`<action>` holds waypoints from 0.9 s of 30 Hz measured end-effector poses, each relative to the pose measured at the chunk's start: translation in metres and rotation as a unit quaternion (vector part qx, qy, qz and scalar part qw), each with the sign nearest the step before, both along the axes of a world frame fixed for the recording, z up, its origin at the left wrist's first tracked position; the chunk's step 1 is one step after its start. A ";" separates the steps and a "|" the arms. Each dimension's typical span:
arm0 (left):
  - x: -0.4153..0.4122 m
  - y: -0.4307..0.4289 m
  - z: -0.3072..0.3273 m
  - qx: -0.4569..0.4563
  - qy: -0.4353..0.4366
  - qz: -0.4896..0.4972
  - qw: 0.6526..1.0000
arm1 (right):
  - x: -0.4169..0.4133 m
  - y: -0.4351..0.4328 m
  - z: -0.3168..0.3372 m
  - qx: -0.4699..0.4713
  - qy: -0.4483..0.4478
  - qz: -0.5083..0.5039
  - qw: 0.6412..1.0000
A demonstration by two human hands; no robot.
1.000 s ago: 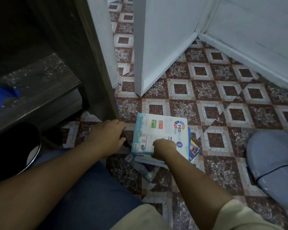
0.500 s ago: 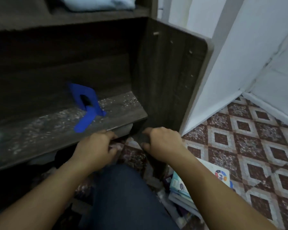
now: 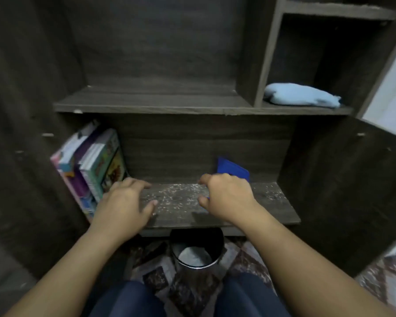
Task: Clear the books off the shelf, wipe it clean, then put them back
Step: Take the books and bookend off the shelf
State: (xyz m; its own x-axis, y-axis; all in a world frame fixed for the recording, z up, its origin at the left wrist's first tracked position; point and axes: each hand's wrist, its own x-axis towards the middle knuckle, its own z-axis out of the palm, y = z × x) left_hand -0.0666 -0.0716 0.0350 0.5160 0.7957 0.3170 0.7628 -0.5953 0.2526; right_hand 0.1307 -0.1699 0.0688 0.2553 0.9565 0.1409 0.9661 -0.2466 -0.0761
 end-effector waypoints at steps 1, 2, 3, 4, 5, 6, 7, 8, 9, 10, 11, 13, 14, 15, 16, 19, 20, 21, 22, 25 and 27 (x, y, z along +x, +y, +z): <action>-0.016 0.006 0.003 0.009 -0.007 0.017 1.000 | -0.013 0.014 0.003 0.007 -0.006 0.018 1.000; -0.024 0.010 0.004 0.019 -0.011 0.027 0.999 | -0.020 0.023 0.004 0.010 -0.008 0.028 1.000; -0.033 0.014 0.006 0.029 -0.017 0.040 0.999 | -0.028 0.033 0.006 0.012 -0.008 0.040 0.999; -0.043 0.018 0.007 0.042 -0.026 0.055 0.997 | -0.038 0.044 0.006 0.012 -0.010 0.057 0.998; -0.052 0.022 0.008 0.056 -0.036 0.071 0.995 | -0.048 0.055 0.008 0.010 -0.014 0.073 0.997; -0.058 0.024 0.008 0.069 -0.044 0.083 0.993 | -0.055 0.063 0.007 0.009 -0.017 0.086 0.996; -0.064 0.027 0.009 0.080 -0.050 0.096 0.991 | -0.064 0.073 0.006 0.009 -0.022 0.105 0.994; -0.069 0.029 0.009 0.090 -0.052 0.105 0.989 | -0.070 0.081 0.005 0.008 -0.025 0.122 0.992; -0.074 0.032 0.009 0.098 -0.054 0.110 0.988 | -0.077 0.090 0.004 0.005 -0.027 0.139 0.990; -0.077 0.034 0.008 0.105 -0.052 0.111 0.987 | -0.081 0.097 0.003 0.002 -0.028 0.155 0.988; -0.081 0.038 0.007 0.109 -0.048 0.113 0.986 | -0.086 0.105 0.002 0.001 -0.032 0.172 0.985; -0.087 0.043 0.004 0.105 -0.037 0.118 0.987 | -0.094 0.120 0.001 0.000 -0.037 0.202 0.979; -0.090 0.044 0.001 0.098 -0.030 0.119 0.988 | -0.097 0.127 0.000 0.002 -0.036 0.214 0.976; -0.092 0.046 0.000 0.092 -0.024 0.117 0.989 | -0.100 0.135 -0.001 0.004 -0.036 0.224 0.974; -0.093 0.046 -0.002 0.085 -0.018 0.113 0.990 | -0.102 0.141 -0.002 0.007 -0.036 0.230 0.972; -0.094 0.046 -0.005 0.074 -0.019 0.105 0.992 | -0.111 0.158 -0.006 0.021 -0.027 0.246 0.969; -0.093 0.047 -0.006 0.075 -0.021 0.104 0.992 | -0.113 0.162 -0.007 0.025 -0.022 0.251 0.968; -0.093 0.047 -0.007 0.079 -0.023 0.104 0.991 | -0.116 0.167 -0.008 0.029 -0.020 0.255 0.966; -0.092 0.047 -0.007 0.080 -0.022 0.105 0.991 | -0.118 0.171 -0.010 0.033 -0.017 0.260 0.965; -0.091 0.049 -0.008 0.084 -0.026 0.116 0.989 | -0.126 0.181 -0.014 0.041 -0.013 0.278 0.960; -0.091 0.050 -0.009 0.083 -0.027 0.122 0.989 | -0.128 0.184 -0.018 0.040 -0.020 0.283 0.958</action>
State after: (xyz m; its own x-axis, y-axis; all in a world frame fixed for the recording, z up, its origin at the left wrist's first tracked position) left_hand -0.1575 -0.0220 0.0262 0.2940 0.8286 0.4764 0.8765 -0.4325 0.2114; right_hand 0.0026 0.0141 0.0503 -0.3092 0.9258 0.2175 0.9457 0.3235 -0.0328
